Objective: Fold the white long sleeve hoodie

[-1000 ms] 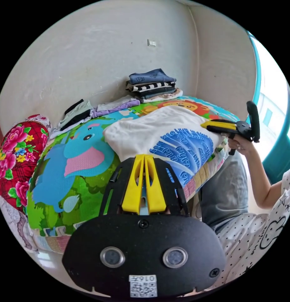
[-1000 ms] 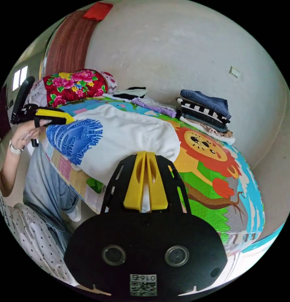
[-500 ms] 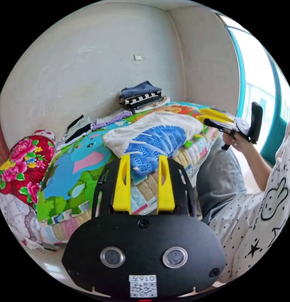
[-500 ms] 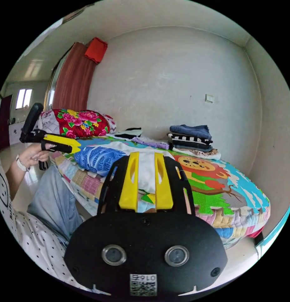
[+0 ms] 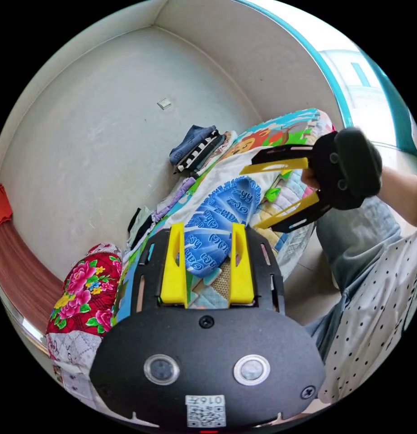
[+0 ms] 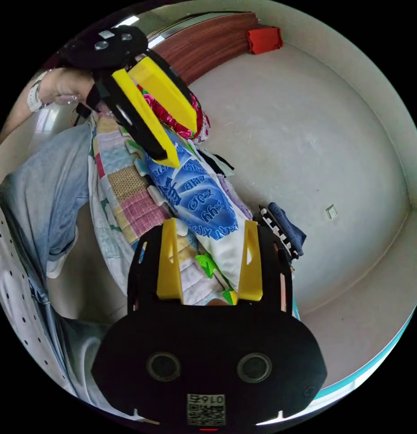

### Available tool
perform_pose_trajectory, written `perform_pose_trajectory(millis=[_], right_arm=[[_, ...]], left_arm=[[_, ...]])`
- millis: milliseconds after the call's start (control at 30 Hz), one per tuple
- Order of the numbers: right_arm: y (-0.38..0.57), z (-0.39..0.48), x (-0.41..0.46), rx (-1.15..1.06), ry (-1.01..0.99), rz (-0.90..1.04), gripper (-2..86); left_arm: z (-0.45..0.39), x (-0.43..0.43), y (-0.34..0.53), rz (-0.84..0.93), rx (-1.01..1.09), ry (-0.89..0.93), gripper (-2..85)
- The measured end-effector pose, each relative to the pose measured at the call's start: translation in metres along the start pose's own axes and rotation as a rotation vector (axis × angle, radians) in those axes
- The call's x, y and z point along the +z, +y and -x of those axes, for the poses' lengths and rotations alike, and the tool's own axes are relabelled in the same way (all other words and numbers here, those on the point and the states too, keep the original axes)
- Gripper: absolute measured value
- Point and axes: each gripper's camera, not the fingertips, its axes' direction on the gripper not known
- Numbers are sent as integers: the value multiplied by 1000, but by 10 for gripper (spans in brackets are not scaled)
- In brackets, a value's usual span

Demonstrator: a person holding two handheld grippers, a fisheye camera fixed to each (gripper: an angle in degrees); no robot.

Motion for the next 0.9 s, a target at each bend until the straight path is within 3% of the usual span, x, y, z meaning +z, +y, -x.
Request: perform_pose_trajectory(millis=[500, 667, 900], right_arm=[[-20, -14, -5, -123, 94, 57, 155], [-26, -46, -3, -83, -44, 91, 89], [-28, -132, 7, 152, -316, 108, 73]], left_arm=[[-65, -2, 18, 37, 75, -22, 139], [-92, 12, 22, 90, 118, -147, 145], [-126, 19, 7, 43, 214, -269, 154]])
